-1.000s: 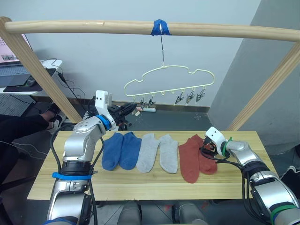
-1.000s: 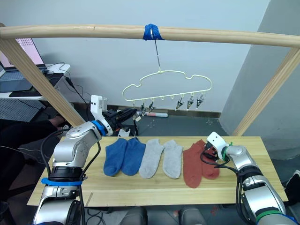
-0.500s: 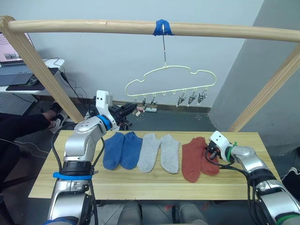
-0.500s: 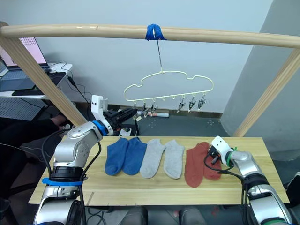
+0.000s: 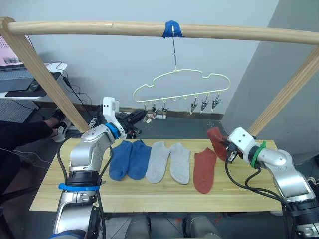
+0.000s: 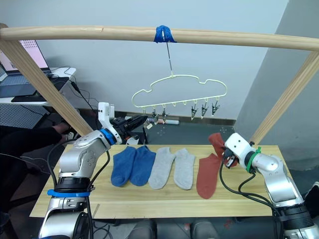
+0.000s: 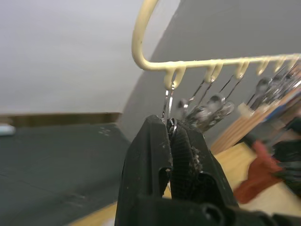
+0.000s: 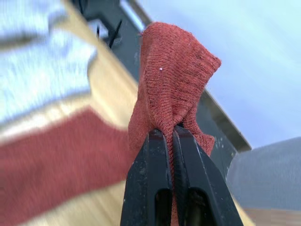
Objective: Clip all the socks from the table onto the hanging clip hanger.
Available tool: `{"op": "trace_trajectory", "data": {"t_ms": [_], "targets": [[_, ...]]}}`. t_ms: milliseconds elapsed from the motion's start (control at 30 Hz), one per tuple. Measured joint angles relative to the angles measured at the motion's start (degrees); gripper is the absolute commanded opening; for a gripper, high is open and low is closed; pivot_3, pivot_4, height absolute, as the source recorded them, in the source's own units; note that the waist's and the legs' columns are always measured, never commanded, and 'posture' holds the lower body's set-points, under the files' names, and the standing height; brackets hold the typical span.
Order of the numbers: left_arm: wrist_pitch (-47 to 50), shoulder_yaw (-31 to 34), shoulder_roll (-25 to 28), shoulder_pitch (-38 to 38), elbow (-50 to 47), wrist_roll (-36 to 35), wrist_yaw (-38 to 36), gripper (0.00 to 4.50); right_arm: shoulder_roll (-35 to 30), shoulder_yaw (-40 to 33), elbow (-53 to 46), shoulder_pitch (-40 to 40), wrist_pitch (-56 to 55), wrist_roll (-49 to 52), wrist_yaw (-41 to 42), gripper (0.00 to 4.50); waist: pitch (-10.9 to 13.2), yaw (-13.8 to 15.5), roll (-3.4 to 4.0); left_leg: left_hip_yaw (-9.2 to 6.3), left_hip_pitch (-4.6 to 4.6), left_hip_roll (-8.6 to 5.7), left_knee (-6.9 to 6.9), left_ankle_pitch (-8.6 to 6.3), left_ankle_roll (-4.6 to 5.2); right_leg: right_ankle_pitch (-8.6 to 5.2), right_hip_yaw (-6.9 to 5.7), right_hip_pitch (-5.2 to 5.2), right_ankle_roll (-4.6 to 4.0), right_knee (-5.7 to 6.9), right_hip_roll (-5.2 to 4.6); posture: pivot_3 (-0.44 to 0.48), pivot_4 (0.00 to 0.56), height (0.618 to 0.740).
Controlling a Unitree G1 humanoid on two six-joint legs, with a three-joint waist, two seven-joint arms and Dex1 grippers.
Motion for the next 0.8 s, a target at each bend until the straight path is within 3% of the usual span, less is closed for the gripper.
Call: {"op": "trace_trajectory", "data": {"t_ms": [133, 300, 800], "targets": [[13.9, 4.6, -0.2, -2.3, -0.1, -10.1, 0.8, 0.03, 6.4, 3.6, -6.1, -2.1, 8.0, 7.7, 1.4, 0.03, 0.0, -0.4, -0.05, -0.09, -0.03, 0.02, 0.0, 0.0, 0.0, -0.01, -0.06, -0.03, 0.01, 0.05, 0.05, -0.011, 0.108, 0.74], [24.2, 9.5, 0.4, -3.6, -0.1, -18.4, 2.6, 0.03, 11.2, 10.9, -4.7, -4.4, 9.3, 8.6, 0.9, 0.03, 0.1, -0.4, -0.09, -0.06, -0.12, -0.01, 0.03, 0.0, 0.0, -0.01, -0.03, -0.12, 0.01, 0.02, 0.01, -0.011, 0.109, 0.74], [28.0, 10.4, -0.2, -3.5, -2.9, -21.5, 5.3, 0.03, 17.7, 15.0, 4.9, -14.1, 5.8, 8.3, -0.4, 0.03, 0.1, 0.1, -0.12, -0.12, -0.19, 0.0, 0.07, 0.0, -0.02, 0.01, -0.11, -0.16, -0.01, 0.03, -0.01, 0.005, 0.106, 0.74]]}}
